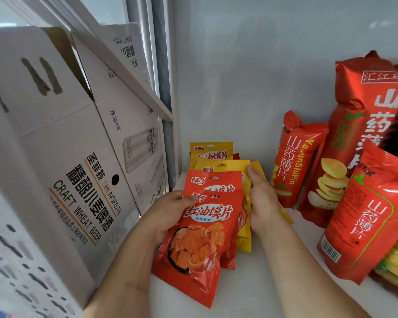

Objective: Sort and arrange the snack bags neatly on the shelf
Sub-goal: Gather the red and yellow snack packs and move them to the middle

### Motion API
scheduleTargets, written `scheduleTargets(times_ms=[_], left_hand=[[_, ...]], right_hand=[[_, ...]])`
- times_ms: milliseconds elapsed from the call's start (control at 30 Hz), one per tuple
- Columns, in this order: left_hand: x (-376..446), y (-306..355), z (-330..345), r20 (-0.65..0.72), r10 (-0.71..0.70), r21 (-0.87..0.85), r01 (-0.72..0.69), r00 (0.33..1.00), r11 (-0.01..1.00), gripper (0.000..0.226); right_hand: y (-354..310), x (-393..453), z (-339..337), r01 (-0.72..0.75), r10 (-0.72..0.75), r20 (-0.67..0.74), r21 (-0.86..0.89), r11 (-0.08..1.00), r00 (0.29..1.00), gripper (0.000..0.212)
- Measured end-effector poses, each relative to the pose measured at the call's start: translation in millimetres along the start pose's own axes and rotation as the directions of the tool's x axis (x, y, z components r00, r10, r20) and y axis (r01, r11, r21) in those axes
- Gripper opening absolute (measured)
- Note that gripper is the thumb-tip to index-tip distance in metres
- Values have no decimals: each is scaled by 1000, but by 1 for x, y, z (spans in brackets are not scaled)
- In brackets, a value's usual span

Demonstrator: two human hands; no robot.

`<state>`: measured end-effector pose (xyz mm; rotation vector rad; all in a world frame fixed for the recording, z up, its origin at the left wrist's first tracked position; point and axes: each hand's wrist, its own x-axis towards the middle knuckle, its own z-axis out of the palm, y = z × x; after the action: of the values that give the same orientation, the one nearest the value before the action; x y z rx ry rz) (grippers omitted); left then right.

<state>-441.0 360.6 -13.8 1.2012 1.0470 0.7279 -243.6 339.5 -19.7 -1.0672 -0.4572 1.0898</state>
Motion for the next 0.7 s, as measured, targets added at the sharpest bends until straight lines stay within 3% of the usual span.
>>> scheduleTargets(times_ms=[200,267,333,433,500,567,700], left_hand=[[2,-1,6,15,2,-34,-2,1000,999,23],[3,-2,5,-26,25,-20,-25,999,999,24],[4,-2,4,-69,37,-2,-37,997,999,24],[3,0,3,-78,20,1,-20,997,1000,30],[3,1,2,-55,3,15,-2,998,1000,29],[3,0,2,-46,-19,30,20,999,999,28],[3,1,2,-58,-40,41,42,998,998,27]], right_hand=[[-9,-10,6,-4,3,14,23,1000,1000,49],[-14,-14,3,55,-55,47,-2,998,997,44],[-17,-20,-2,173,-179,-34,-133,976,983,42],[-17,-24,-21,318,-442,-136,-514,796,887,40],[-16,-28,-30,291,-521,-105,-728,621,847,45],[-15,-27,-33,224,-515,-90,-827,515,852,48],[-8,-20,-30,112,-434,-100,-892,437,895,54]])
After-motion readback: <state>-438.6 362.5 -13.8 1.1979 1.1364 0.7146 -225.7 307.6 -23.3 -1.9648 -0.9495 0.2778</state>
